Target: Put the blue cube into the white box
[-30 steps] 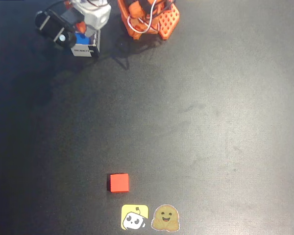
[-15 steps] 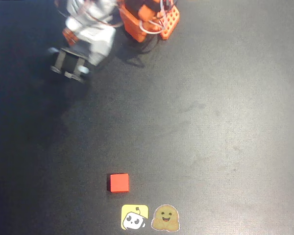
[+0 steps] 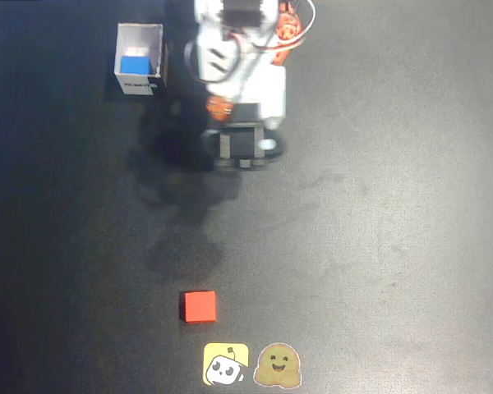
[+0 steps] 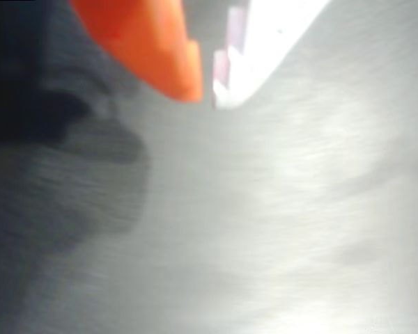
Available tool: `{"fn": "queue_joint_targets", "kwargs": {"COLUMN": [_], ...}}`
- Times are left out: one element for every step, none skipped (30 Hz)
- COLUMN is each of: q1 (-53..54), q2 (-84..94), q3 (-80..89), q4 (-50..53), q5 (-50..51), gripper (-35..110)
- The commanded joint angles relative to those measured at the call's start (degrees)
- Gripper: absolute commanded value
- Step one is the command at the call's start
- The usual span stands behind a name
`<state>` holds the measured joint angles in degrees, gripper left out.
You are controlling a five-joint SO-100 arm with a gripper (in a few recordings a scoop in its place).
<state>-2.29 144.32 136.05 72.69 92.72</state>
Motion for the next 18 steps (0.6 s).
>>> {"fn": "queue_joint_targets", "kwargs": {"q1": [-1.85, -2.02, -2.02, -2.02, -1.85, -1.58, -1.23, -0.97, -0.62, -0.35, 0.44, 1.32, 1.85, 2.29, 2.37, 2.46, 3.16, 3.87], "q2": [4.48, 5.45, 6.68, 7.38, 8.0, 8.88, 9.76, 10.81, 11.78, 12.57, 13.27, 13.8, 14.59, 15.73, 16.79, 18.28, 20.74, 24.08], "q3": [-1.58, -1.23, -1.14, -1.14, -1.14, -0.97, -0.62, 0.0, 0.44, 0.88, 1.58, 2.37, 3.08, 3.78, 4.66, 5.89, 7.73, 9.76], "q4": [2.46, 3.34, 4.13, 5.71, 7.03, 8.09, 9.4, 10.37, 11.43, 12.39, 12.83, 13.27, 13.8, 14.41, 14.94, 15.47, 16.08, 16.61], "q5": [-0.09, -0.44, -1.32, -1.32, -1.14, -1.93, -1.93, -1.93, -2.29, -2.02, -2.72, -3.25, -3.34, -3.34, -3.08, -2.99, -2.99, -2.99], "gripper": [0, 0, 0, 0, 0, 0, 0, 0, 0, 0, 0, 0, 0, 0, 0, 0, 0, 0]}}
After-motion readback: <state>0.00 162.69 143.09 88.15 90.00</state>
